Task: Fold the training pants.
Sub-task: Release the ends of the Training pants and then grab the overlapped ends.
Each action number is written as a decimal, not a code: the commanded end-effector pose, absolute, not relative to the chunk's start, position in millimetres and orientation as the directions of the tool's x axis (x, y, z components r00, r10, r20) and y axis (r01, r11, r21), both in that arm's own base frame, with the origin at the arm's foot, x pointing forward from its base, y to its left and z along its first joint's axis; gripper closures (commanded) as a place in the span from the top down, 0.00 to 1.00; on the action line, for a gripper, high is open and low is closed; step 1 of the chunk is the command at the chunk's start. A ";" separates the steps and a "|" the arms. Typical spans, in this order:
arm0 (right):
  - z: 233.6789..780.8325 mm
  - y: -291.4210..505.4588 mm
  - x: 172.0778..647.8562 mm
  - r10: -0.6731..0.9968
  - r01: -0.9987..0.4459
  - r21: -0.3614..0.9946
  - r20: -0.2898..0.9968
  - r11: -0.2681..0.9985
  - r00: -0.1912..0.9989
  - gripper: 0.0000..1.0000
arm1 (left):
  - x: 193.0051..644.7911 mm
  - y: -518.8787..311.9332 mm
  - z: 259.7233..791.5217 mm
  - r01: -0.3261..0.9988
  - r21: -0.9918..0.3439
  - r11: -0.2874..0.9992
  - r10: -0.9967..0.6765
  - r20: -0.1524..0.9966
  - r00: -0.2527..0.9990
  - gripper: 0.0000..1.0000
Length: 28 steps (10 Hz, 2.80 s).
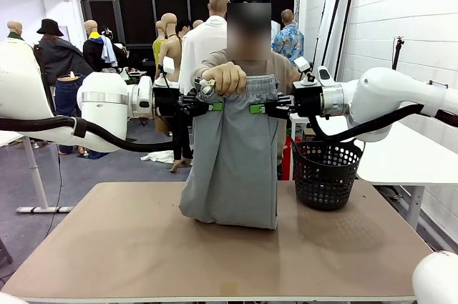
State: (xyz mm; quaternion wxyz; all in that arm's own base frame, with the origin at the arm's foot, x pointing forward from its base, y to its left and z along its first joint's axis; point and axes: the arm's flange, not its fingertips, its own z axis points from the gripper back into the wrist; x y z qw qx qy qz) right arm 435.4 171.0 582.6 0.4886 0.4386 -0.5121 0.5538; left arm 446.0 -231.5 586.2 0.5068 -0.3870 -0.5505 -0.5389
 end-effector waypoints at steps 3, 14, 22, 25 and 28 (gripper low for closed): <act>585.7 172.2 433.0 0.085 -0.991 -0.137 0.987 -0.004 -0.136 0.00 | 444.2 -232.2 586.9 0.966 0.219 0.140 -0.102 0.973 -0.206 0.00; 582.5 170.2 435.6 0.102 -0.992 -0.129 0.987 0.005 -0.128 0.00 | 447.0 -229.0 584.1 0.975 0.189 0.120 -0.121 0.977 -0.175 0.10; 587.2 156.9 434.8 0.141 -0.996 -0.083 0.987 0.034 -0.077 1.00 | 445.9 -210.7 583.2 0.973 0.163 0.162 -0.121 0.982 -0.144 1.00; 585.5 137.0 431.3 0.162 -0.994 -0.074 0.985 0.078 -0.061 1.00 | 434.3 -193.7 582.6 0.969 0.150 0.196 -0.127 0.984 -0.127 1.00; 585.4 119.9 427.3 0.231 -0.992 -0.069 0.972 0.108 -0.042 1.00 | 423.6 -177.8 580.6 0.965 0.132 0.225 -0.141 0.985 -0.102 1.00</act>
